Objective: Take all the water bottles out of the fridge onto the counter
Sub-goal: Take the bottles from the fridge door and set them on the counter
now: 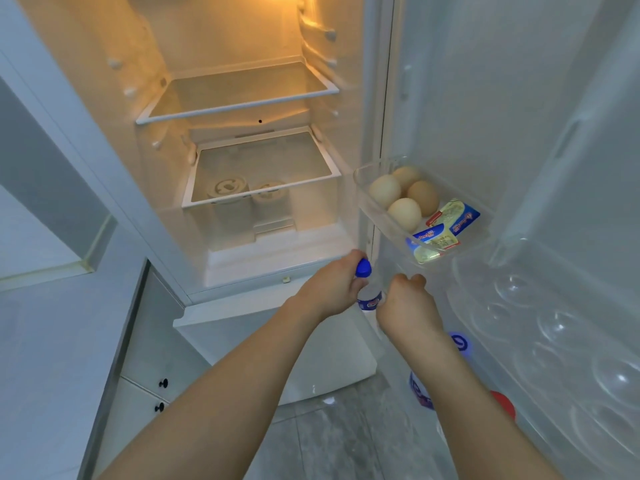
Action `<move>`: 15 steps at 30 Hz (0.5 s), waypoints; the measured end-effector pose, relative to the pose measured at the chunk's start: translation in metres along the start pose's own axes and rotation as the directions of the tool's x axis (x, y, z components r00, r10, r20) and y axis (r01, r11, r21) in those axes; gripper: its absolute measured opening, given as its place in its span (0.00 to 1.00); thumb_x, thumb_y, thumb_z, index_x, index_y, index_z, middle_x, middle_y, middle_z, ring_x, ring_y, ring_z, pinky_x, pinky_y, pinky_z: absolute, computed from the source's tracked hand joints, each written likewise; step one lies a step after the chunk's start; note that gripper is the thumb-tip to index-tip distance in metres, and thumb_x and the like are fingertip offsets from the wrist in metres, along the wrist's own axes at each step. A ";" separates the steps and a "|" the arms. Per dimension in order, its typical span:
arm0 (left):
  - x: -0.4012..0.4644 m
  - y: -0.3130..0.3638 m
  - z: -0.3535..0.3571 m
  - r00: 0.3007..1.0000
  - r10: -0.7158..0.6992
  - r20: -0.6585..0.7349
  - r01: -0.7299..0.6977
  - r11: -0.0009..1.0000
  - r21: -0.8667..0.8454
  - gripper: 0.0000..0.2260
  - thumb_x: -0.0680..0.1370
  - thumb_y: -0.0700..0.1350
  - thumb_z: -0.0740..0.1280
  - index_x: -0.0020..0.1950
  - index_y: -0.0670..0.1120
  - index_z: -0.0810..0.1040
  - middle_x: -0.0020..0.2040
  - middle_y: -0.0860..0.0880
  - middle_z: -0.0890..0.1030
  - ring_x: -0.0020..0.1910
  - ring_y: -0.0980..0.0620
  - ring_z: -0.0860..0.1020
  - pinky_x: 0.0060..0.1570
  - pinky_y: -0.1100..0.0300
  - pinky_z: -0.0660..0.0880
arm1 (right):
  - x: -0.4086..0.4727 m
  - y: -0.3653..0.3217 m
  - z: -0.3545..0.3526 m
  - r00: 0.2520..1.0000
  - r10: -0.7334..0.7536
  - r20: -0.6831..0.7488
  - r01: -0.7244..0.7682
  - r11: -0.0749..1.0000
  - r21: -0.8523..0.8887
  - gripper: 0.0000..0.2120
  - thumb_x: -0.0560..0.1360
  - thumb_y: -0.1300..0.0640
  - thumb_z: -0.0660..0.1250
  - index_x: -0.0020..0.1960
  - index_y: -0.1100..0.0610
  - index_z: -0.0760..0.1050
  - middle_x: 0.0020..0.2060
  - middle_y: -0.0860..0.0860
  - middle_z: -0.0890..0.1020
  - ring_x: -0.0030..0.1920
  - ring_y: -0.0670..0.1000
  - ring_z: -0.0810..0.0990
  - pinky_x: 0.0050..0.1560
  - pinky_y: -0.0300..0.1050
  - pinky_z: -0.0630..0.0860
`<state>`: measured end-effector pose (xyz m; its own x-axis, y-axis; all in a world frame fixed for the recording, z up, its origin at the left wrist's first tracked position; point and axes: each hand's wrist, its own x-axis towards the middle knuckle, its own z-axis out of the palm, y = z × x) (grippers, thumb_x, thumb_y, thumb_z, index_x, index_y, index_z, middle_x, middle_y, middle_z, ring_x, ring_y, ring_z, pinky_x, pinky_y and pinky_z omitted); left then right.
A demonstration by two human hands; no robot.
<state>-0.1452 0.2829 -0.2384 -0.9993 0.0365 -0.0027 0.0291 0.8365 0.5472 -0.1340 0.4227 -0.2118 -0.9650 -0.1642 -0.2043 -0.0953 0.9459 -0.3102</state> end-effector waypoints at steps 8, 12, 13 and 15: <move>-0.039 0.014 -0.042 0.925 -0.025 -0.378 -0.071 0.969 -0.237 0.13 0.81 0.43 0.61 0.66 0.47 0.66 0.59 0.49 0.77 0.50 0.46 0.75 0.49 0.56 0.71 | -0.020 -0.012 -0.006 0.943 -0.081 -0.323 0.133 0.981 0.141 0.10 0.76 0.63 0.62 0.58 0.62 0.68 0.58 0.59 0.72 0.49 0.61 0.79 0.43 0.46 0.72; -0.072 0.004 -0.064 0.865 -0.084 -0.496 -0.049 0.967 -0.250 0.14 0.81 0.43 0.61 0.67 0.48 0.67 0.58 0.52 0.77 0.51 0.49 0.74 0.47 0.58 0.69 | -0.038 -0.036 -0.006 0.912 -0.150 -0.381 0.231 0.957 0.177 0.08 0.77 0.60 0.62 0.55 0.61 0.70 0.55 0.58 0.70 0.45 0.63 0.78 0.43 0.51 0.74; -0.081 0.000 -0.068 0.855 -0.100 -0.509 -0.029 0.970 -0.240 0.13 0.81 0.43 0.61 0.66 0.48 0.67 0.56 0.52 0.77 0.49 0.49 0.74 0.45 0.59 0.68 | -0.040 -0.042 -0.005 0.900 -0.181 -0.398 0.267 0.948 0.172 0.08 0.77 0.61 0.62 0.55 0.61 0.70 0.54 0.58 0.69 0.44 0.63 0.78 0.42 0.52 0.74; -0.100 -0.012 -0.074 0.840 -0.143 -0.523 0.033 0.976 -0.214 0.12 0.81 0.43 0.61 0.64 0.48 0.67 0.51 0.51 0.76 0.44 0.48 0.73 0.38 0.62 0.65 | -0.047 -0.056 -0.006 0.872 -0.240 -0.426 0.342 0.922 0.180 0.06 0.76 0.62 0.63 0.53 0.62 0.71 0.52 0.58 0.70 0.41 0.63 0.78 0.40 0.52 0.74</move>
<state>-0.0470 0.2292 -0.1826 -0.8554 -0.3752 0.3571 -0.0097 0.7009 0.7132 -0.0851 0.3791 -0.1794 -0.9227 -0.2513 0.2924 -0.3743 0.7657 -0.5231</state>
